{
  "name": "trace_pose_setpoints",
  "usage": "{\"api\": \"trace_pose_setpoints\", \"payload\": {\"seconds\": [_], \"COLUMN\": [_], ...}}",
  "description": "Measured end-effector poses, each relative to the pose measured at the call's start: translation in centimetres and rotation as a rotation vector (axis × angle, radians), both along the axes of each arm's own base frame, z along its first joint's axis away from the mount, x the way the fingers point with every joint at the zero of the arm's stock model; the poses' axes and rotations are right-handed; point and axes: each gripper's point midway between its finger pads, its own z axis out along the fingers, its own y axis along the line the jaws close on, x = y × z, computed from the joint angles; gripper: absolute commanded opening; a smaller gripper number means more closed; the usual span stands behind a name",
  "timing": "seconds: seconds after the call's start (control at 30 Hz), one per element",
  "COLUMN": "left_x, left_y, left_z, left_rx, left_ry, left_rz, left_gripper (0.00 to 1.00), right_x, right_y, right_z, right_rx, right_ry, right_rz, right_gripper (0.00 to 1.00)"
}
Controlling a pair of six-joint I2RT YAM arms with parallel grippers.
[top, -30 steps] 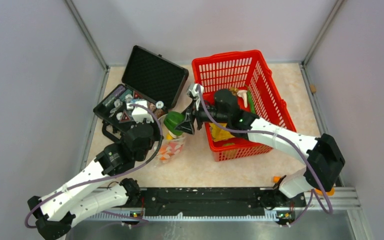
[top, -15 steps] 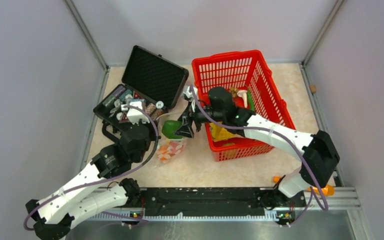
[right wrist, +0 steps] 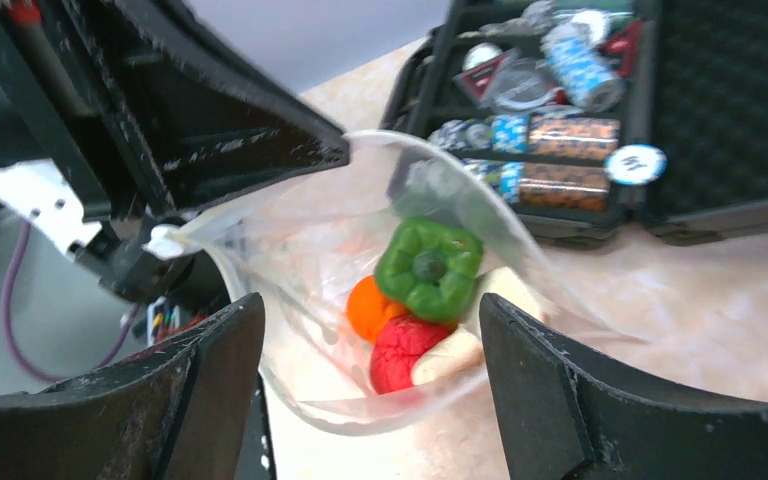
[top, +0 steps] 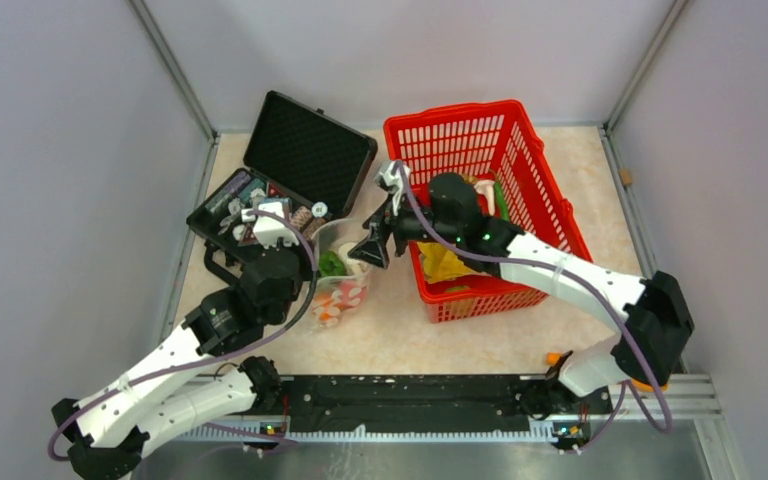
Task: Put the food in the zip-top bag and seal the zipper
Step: Adjust the fake vegetable in the bin.
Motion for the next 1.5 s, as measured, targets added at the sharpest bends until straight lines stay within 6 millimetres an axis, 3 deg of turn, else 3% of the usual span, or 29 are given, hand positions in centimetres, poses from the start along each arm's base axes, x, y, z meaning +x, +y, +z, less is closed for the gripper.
{"api": "trace_pose_setpoints", "payload": {"seconds": [0.23,0.47,0.53,0.6,0.77,0.97,1.17,1.27,1.33,1.43,1.5], "left_x": [0.1,0.3,0.3,0.4,1.0,1.1,0.9,0.7,0.7,0.6,0.6], "left_y": [-0.3,-1.4,-1.9,-2.1,-2.7,-2.4,-1.8,-1.5,-1.3,-1.2,-1.2], "left_z": [-0.5,-1.7,-2.0,-2.1,-2.8,-3.5,-2.9,-2.6,-2.6,-2.8,-2.7], "left_rx": [0.022,0.062,0.068,0.069,0.077,0.08,0.072,0.071,0.073,0.076,0.073], "left_ry": [0.015,0.055,0.07,0.081,0.128,0.16,0.143,0.136,0.139,0.144,0.144], "left_rz": [-0.015,-0.063,-0.088,-0.103,-0.127,-0.132,-0.125,-0.123,-0.12,-0.118,-0.117], "left_gripper": [0.17,0.3,0.29,0.21,0.0,0.0,0.0,0.0,0.0,0.0,0.0], "right_x": [3.5,8.0,9.5,10.5,12.0,15.8,20.1,20.2,19.6,18.5,16.9], "right_y": [-3.9,-8.4,-10.0,-11.4,-14.4,-19.4,-23.3,-24.3,-24.5,-24.4,-24.8], "right_z": [4.1,2.5,2.1,1.6,-0.1,-3.2,-9.9,-13.0,-13.6,-12.1,-9.8], "right_rx": [0.035,-0.052,-0.052,-0.058,-0.109,-0.225,-0.436,-0.533,-0.564,-0.538,-0.512], "right_ry": [-0.071,-0.019,0.011,0.032,0.088,0.159,0.259,0.308,0.326,0.281,0.222], "right_rz": [-0.33,-0.615,-0.679,-0.727,-0.812,-0.988,-1.133,-1.129,-1.099,-1.046,-1.006], "right_gripper": [0.77,0.77,0.77,0.77,0.77,0.71,0.61,0.69,0.75,0.9,0.96]}}
